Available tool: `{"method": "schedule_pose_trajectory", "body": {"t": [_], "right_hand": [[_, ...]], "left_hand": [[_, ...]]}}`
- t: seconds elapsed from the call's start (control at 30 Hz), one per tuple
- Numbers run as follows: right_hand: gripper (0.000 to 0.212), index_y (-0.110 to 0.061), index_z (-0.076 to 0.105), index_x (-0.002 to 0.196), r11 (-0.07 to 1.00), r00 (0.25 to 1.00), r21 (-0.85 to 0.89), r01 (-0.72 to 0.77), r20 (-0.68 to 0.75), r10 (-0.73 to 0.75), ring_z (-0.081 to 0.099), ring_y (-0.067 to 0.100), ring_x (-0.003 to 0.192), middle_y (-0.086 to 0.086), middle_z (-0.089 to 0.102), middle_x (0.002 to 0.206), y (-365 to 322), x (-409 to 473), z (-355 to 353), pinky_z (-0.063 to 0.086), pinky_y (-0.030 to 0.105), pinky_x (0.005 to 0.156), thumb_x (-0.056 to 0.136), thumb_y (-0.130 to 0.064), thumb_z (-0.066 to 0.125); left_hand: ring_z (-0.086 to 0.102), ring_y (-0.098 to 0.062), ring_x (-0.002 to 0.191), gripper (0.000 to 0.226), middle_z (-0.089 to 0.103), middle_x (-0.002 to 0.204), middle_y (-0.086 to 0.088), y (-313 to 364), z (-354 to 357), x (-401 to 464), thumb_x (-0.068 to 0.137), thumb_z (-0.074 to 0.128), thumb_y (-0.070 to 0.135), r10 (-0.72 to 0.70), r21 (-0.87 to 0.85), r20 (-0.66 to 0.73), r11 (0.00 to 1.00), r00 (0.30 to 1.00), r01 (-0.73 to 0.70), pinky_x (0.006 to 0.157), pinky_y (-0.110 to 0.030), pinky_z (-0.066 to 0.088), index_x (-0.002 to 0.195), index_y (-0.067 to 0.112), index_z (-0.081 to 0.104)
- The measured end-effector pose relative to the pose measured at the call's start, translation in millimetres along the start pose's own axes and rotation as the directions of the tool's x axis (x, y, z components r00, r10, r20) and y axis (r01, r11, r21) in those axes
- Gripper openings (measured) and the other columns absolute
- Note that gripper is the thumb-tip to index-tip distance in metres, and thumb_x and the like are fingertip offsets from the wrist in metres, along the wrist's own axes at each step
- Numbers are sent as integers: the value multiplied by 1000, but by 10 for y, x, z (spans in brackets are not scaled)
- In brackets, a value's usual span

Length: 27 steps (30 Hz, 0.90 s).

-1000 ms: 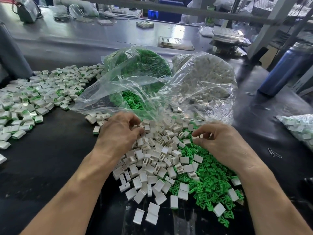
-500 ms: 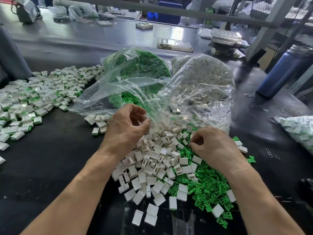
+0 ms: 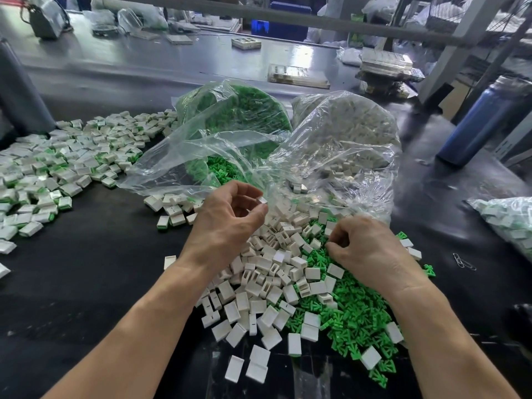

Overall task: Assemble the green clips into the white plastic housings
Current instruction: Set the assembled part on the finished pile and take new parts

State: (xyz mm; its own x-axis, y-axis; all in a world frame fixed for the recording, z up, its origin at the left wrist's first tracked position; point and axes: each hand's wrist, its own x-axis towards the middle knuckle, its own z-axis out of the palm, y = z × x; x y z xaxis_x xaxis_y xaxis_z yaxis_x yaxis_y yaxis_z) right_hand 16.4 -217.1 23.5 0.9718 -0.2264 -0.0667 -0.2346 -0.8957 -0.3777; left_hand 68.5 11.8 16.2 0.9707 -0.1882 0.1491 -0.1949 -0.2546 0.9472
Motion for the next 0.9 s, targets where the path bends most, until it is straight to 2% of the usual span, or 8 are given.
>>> {"method": "schedule_pose_trajectory", "body": {"t": [0.37, 0.4, 0.47, 0.5, 0.57, 0.63, 0.73, 0.9], "right_hand": [[12, -33, 64, 89, 998, 992, -55, 19, -124, -26, 55, 1, 75, -18, 59, 80, 67, 2, 6, 42, 26, 72, 93, -23, 67], [12, -33, 64, 89, 999, 990, -34, 30, -138, -34, 56, 1, 74, -18, 60, 80, 83, 9, 17, 43, 25, 69, 93, -23, 68], [10, -32, 69, 91, 976, 983, 207, 69, -180, -31, 64, 3, 73, -15, 66, 83, 105, 18, 40, 47, 14, 63, 94, -23, 70], [9, -31, 71, 93, 918, 981, 386, 86, -192, -12, 67, 2, 75, -12, 70, 84, 101, 15, 53, 50, 11, 61, 95, -22, 72], [11, -31, 74, 96, 731, 985, 673, 116, -171, 1, 70, 3, 76, -8, 75, 85, 54, 14, 76, 55, 14, 64, 96, -19, 73], [14, -24, 76, 99, 547, 988, 825, 143, -149, -34, 70, 9, 73, -3, 76, 83, -18, 1, 105, 55, 19, 64, 96, -12, 71], [12, -14, 75, 104, 402, 981, 894, 196, -181, -75, 69, 14, 70, 1, 74, 79, -147, -32, 146, 56, 21, 63, 97, -8, 68], [11, -8, 74, 103, 322, 969, 914, 247, -239, -65, 67, 14, 65, 2, 73, 74, -283, -84, 204, 56, 21, 61, 97, -2, 68]], "left_hand": [[67, 5, 88, 22, 69, 101, 6, -17, 32, -11, 95, 74, 21, 23, -26, 6, 999, 1000, -23, 70, -9, 52, 113, 24, 64], [67, 5, 89, 22, 69, 101, 7, -14, 29, -11, 95, 74, 21, 27, -29, 6, 999, 1000, -27, 71, -9, 52, 113, 24, 64], [68, 5, 90, 22, 69, 102, 7, -1, 33, -14, 94, 74, 20, 40, -37, 8, 999, 999, -40, 72, -9, 53, 113, 24, 64], [68, 4, 90, 22, 69, 102, 7, 8, 36, -17, 94, 74, 20, 49, -42, 12, 998, 999, -48, 72, -9, 53, 113, 24, 64], [68, 3, 89, 23, 69, 101, 7, 29, 44, -26, 94, 75, 19, 69, -55, 31, 996, 997, -67, 73, -11, 54, 113, 24, 64], [70, 0, 89, 23, 70, 100, 6, 57, 66, -41, 93, 75, 19, 82, -77, 66, 994, 994, -77, 74, -15, 56, 113, 23, 64], [73, -7, 85, 24, 73, 95, 3, 86, 129, -68, 91, 77, 19, 81, -135, 115, 989, 990, -65, 75, -20, 59, 111, 22, 65], [72, -8, 78, 25, 75, 87, 4, 107, 220, -80, 84, 83, 22, 55, -252, 115, 967, 992, -24, 66, -18, 55, 103, 19, 66]]}}
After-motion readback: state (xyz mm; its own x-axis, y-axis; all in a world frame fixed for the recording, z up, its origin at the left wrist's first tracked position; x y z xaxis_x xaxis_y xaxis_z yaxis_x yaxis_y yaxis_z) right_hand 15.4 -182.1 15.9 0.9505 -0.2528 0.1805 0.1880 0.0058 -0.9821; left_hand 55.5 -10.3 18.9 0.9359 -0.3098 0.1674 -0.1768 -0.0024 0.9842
